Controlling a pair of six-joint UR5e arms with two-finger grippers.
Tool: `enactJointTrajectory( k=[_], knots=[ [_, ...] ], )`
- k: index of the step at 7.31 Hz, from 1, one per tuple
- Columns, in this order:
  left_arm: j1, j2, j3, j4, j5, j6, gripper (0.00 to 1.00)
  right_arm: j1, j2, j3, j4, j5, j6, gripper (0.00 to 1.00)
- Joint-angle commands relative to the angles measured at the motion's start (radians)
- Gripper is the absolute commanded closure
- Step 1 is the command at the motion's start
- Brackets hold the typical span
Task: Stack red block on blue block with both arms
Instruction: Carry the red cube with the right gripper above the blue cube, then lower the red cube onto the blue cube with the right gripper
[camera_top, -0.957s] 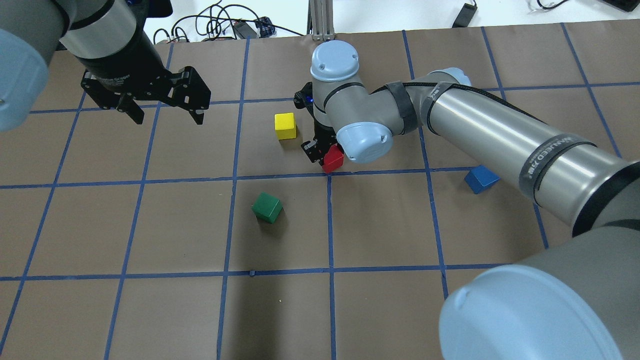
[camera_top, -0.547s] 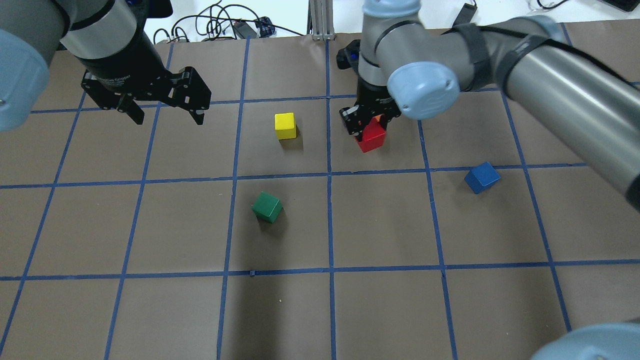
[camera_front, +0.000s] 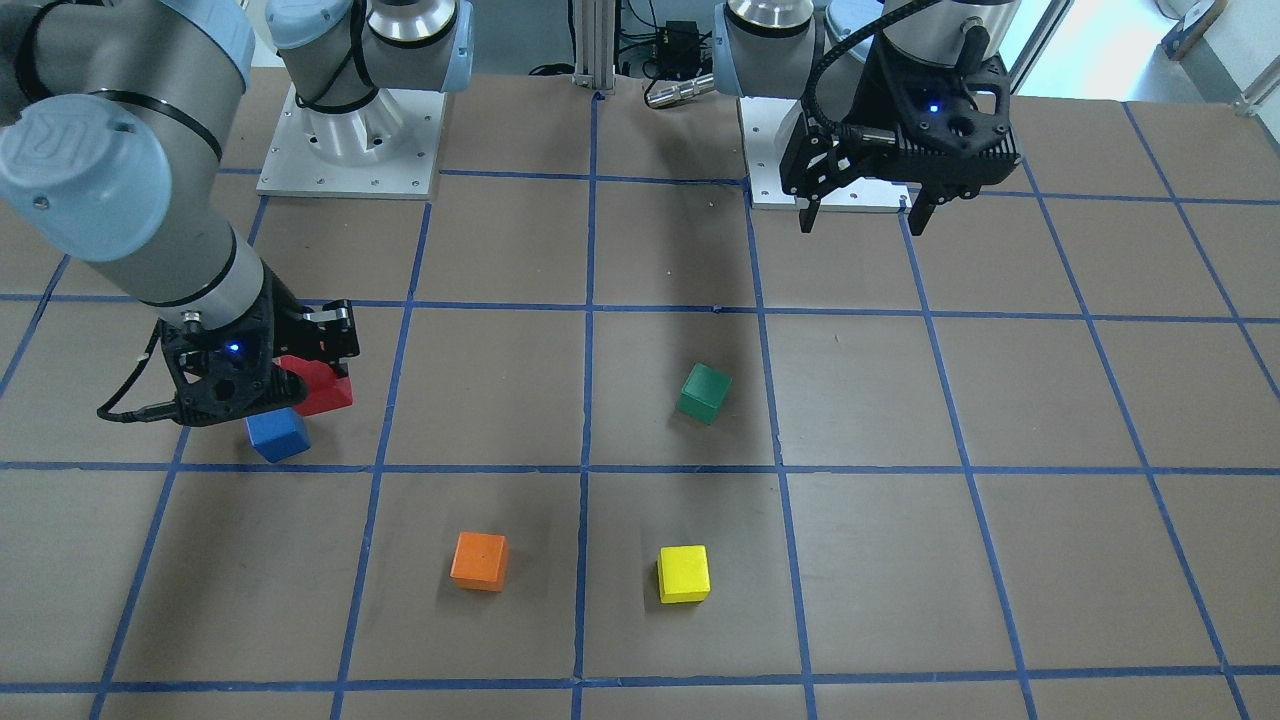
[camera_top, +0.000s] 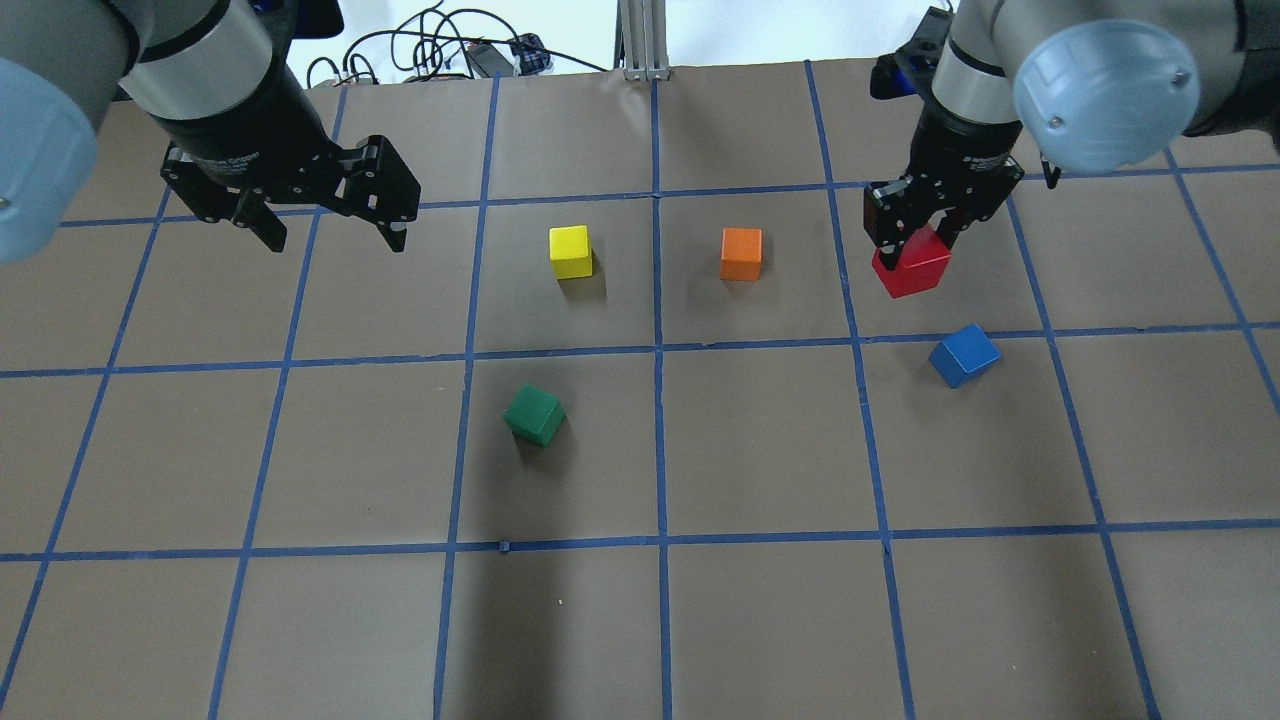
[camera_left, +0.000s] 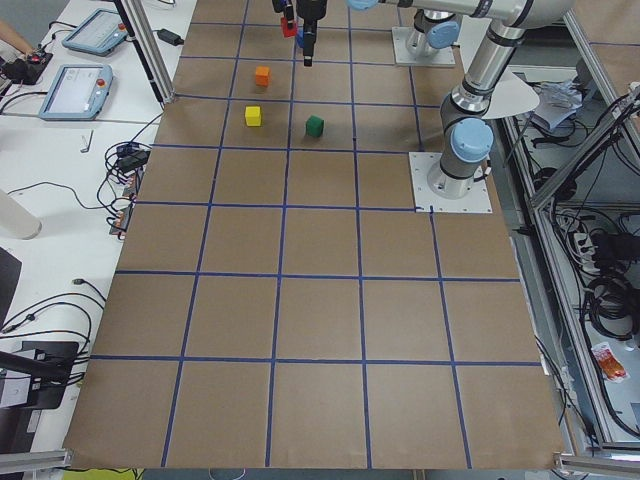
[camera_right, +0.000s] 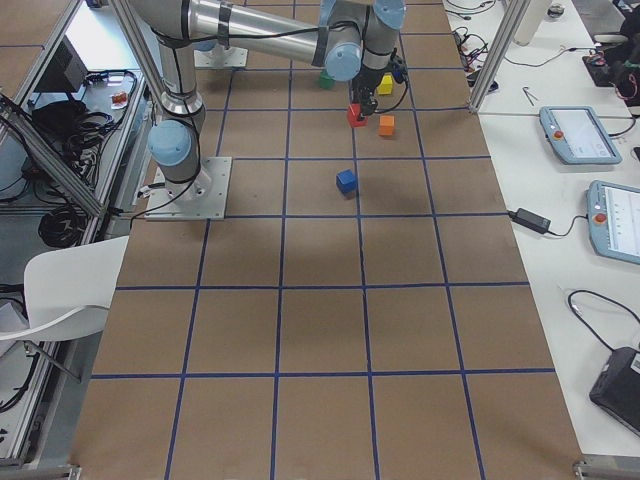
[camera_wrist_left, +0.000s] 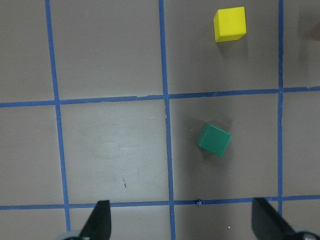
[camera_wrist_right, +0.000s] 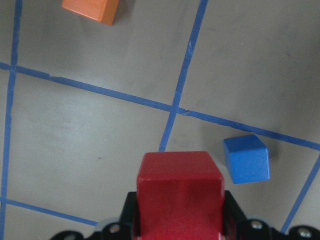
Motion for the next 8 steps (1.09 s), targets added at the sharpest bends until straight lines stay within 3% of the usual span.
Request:
enactJointTrajectory(
  k=[1, 2, 4, 6, 8],
  knots=[
    [0.002, 0.001, 0.0, 0.003, -0.001, -0.001, 0.0, -0.116, -0.022, 0.073, -0.005, -0.005, -0.172, 1.0],
    [0.002, -0.001, 0.001, 0.004, -0.004, -0.006, 0.0, -0.145, -0.024, 0.105, -0.022, -0.001, -0.203, 1.0],
    [0.003, -0.001, 0.001, 0.004, -0.006, -0.004, 0.0, -0.173, -0.024, 0.2, -0.219, -0.007, -0.318, 1.0],
    [0.002, -0.001, 0.001, 0.004, -0.009, -0.006, 0.0, -0.216, -0.024, 0.281, -0.34, 0.001, -0.379, 1.0],
    [0.002, -0.001, 0.001, 0.004, -0.01, -0.009, 0.0, -0.211, -0.027, 0.311, -0.369, 0.017, -0.382, 1.0]
  ],
)
